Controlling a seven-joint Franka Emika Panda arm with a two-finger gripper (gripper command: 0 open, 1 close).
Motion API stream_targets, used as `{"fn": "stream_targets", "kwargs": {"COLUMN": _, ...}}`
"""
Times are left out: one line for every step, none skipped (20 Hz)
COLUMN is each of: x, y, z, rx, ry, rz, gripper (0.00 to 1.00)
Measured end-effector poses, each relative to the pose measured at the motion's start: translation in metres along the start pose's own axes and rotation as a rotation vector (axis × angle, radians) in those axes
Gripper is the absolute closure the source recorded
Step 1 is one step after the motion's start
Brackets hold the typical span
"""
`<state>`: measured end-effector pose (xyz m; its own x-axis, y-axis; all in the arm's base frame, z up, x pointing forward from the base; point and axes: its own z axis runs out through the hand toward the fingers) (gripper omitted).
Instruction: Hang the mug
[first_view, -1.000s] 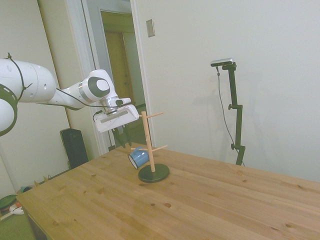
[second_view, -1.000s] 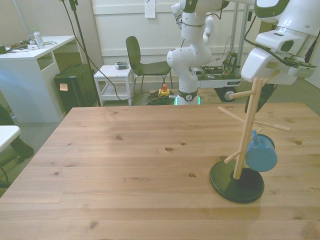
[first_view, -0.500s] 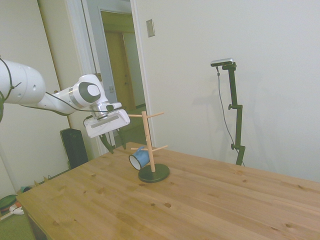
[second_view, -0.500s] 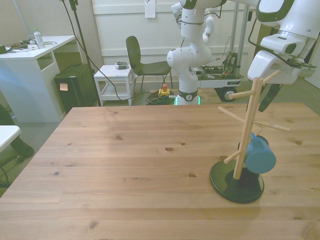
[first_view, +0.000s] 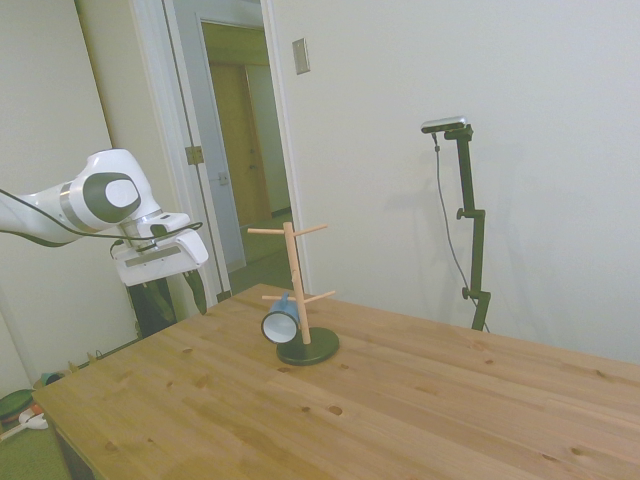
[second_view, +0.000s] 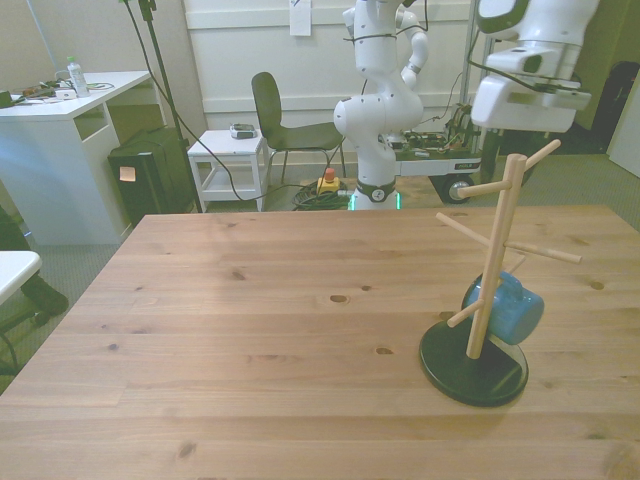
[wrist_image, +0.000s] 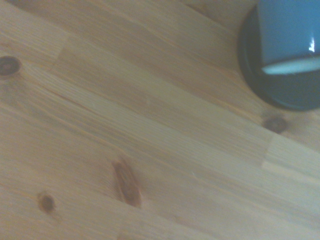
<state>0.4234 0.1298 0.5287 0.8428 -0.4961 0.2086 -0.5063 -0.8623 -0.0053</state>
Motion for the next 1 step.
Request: {"fn": "stream_targets", "kwargs": {"x": 0.0017, "y": 0.0222, "z": -0.0037, "rx": 0.017, "ry": -0.005, "rz": 0.043, "gripper": 0.0}}
